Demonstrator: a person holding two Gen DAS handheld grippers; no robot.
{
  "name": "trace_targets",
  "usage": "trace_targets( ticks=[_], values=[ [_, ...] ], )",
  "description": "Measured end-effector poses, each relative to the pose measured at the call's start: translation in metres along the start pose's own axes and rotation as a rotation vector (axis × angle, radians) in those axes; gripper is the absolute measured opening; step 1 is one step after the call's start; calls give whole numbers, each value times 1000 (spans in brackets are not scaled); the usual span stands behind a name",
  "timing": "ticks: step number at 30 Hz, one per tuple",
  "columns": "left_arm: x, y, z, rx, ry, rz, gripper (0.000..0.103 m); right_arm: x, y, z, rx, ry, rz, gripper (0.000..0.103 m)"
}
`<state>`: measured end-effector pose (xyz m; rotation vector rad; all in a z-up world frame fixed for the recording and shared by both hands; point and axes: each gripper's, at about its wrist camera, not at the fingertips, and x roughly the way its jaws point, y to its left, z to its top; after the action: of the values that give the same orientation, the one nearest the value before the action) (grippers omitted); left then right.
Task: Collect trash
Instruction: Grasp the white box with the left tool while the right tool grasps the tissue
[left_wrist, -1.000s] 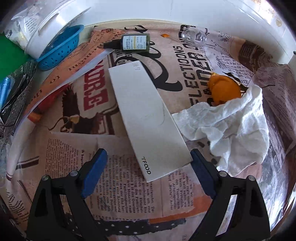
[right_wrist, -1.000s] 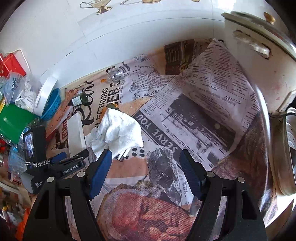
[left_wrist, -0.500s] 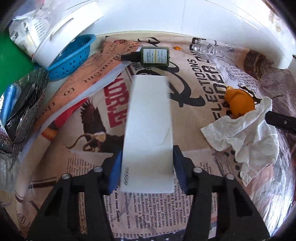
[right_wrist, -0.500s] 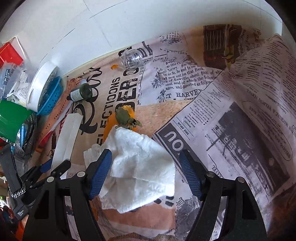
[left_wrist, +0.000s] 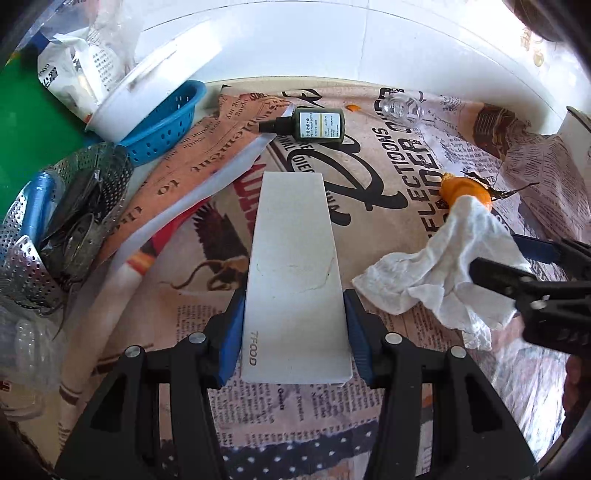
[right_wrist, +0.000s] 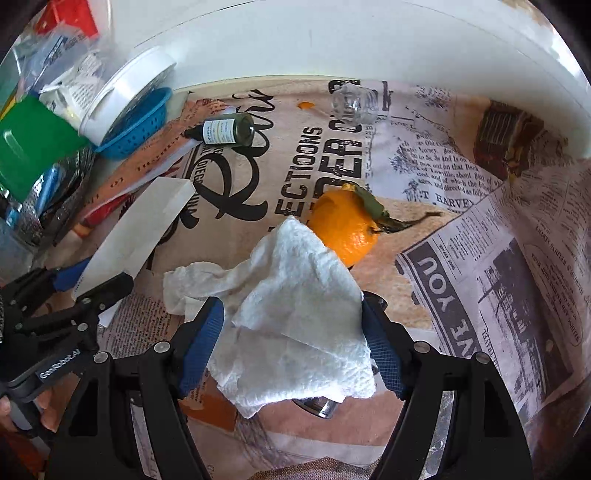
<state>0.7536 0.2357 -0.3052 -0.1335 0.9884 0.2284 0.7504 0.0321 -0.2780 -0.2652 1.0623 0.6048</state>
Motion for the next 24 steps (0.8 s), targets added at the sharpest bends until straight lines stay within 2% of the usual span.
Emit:
trace_targets(
  ticks=[8,11,13,14,17,18,19,20,21,24],
  values=[
    [-10,13,-4,-4,-17,3,50,28,30,1,-46,77,70,72],
    [-13,20,-8,-13,-15,2,50,33,36,-1,-48,54,36,75],
    [-14,23,-9,-16,-13,1,50,35,43,-3,-99,38,-13,75],
    [-14,24,-9,-15,-13,2,50,36,48,-4,-126,20,-34,70],
    [-17,23,-9,-10,-18,3,50,38,48,-6,-122,-2,-21,60],
    [-20,22,-9,-8,-22,2,50,38,49,-6,-130,-9,-15,47],
    [-22,20,-9,-5,-27,2,50,37,49,-6,-134,-10,-9,39],
    [-26,18,-8,-2,-35,1,50,31,53,-10,-135,-5,-9,21],
    [-30,16,-8,0,-42,-1,50,30,53,-10,-134,7,-1,9],
    [-47,6,-5,4,-70,-13,50,15,43,-18,-85,5,15,9]
  ],
)
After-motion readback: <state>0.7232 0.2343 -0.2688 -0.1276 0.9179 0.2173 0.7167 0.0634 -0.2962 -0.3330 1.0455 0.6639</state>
